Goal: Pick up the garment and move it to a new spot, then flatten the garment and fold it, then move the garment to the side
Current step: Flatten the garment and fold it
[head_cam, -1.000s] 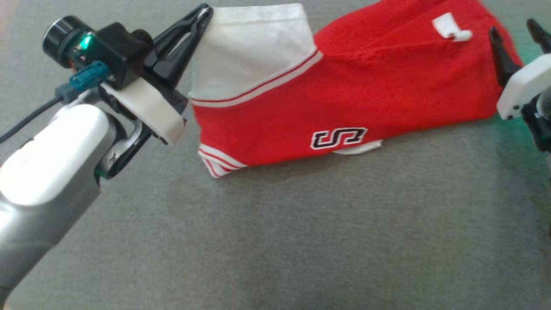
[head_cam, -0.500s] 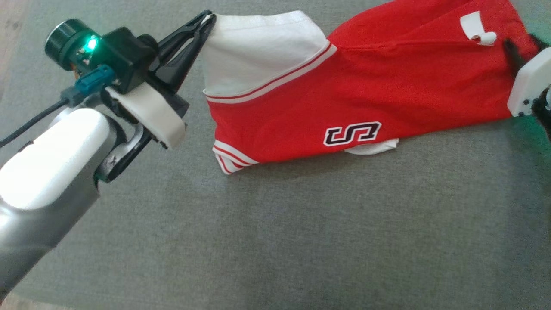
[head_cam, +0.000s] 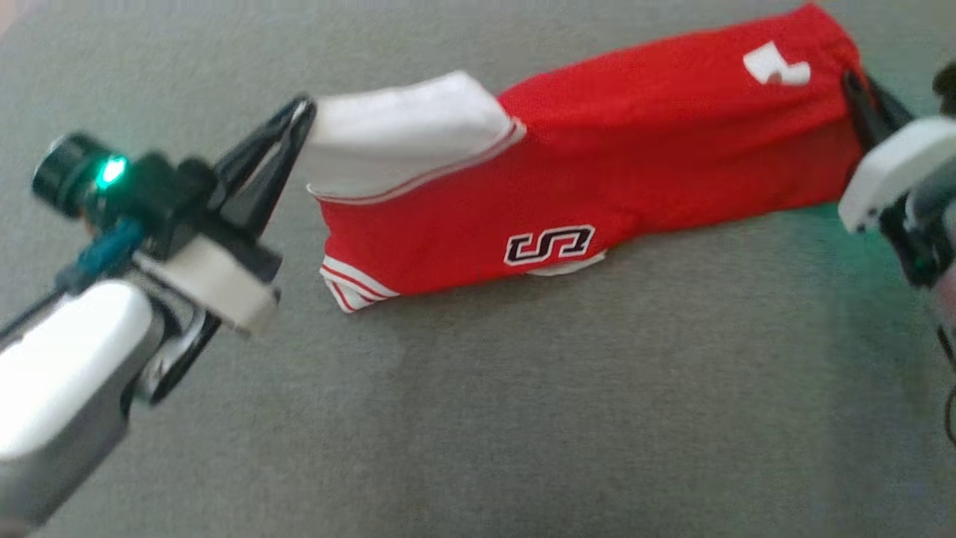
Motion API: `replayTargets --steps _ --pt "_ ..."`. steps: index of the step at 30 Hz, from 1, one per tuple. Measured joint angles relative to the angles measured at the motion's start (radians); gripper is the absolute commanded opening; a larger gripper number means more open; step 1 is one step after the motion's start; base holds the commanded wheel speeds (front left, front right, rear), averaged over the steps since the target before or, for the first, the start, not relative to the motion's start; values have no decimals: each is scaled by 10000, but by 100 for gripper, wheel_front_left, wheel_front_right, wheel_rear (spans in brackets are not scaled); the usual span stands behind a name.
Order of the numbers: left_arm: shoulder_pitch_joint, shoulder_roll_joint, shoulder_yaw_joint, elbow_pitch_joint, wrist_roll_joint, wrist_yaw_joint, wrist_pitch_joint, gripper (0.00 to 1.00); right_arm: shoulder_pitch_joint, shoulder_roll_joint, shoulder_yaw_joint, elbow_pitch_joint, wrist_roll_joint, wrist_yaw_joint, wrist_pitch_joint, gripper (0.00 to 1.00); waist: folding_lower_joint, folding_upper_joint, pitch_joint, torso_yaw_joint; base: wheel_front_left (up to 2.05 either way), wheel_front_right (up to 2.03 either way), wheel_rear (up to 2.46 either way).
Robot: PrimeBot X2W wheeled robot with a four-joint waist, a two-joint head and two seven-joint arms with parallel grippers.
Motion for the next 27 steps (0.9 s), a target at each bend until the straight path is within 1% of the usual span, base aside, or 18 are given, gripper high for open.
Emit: replayTargets --steps 2,4,7,8,10,11,12,13,14,15,18,23,27 --pt "552 334 58 -443 -119 274 -134 0 561 -163 -17 -332 123 0 -211 0 0 0 -195 -241 0 0 0" --pt "1159 640 132 -869 -276 639 -268 0 1201 -320 -104 -677 259 0 -359 0 -1 0 -371 -477 0 0 0" --pt "2040 997 169 -1442 -560 1080 -462 0 2260 -477 -364 -1164 433 0 -677 0 0 0 -595 -778 0 0 0" --pt "2567 1133 167 -1708 -729 1302 -587 0 3021 -489 -639 -1448 462 0 -882 0 -2 0 -728 -900 0 0 0" --pt "3003 1283 165 -1894 -867 1442 -715 0 3815 -458 -903 -1730 422 0 -1051 0 -1 0 -827 -978 0 0 0" --pt "3003 1283 165 -1894 -867 1442 -715 0 3815 -458 -903 -1730 422 0 -1051 0 -1 0 -827 -978 0 0 0" --pt "3187 1354 165 -1939 -907 1530 -765 0 4170 -391 -1032 -1879 368 0 -1131 7 -1 0 -866 -1005 0 0 0" --pt "3342 1419 165 -1985 -963 1626 -836 0 4488 -259 -1208 -2013 290 0 -1177 7 -1 0 -900 -1029 0 0 0" --pt "3466 1484 171 -2029 -972 1691 -913 0 4753 -104 -1356 -2140 161 0 -1208 31 -2 0 -929 -1050 0 0 0" --pt "3551 1551 173 -2036 -972 1772 -988 0 4975 69 -1524 -2266 0 0 -1221 100 -1 0 -953 -1064 0 0 0" --pt "3645 1753 236 -1985 -934 1977 -1149 0 5487 491 -2052 -2823 -399 0 -1346 100 0 0 -975 -1058 0 0 0" --pt "3649 1937 349 -1739 -754 2251 -1344 0 6605 836 -3083 -4142 -840 0 -1329 100 1 0 -936 -1027 0 0 0" --pt "3657 1937 474 -1659 -767 2276 -1507 0 7845 1331 -3440 -5521 -508 0 -1080 100 1 0 -918 -1027 0 0 0"
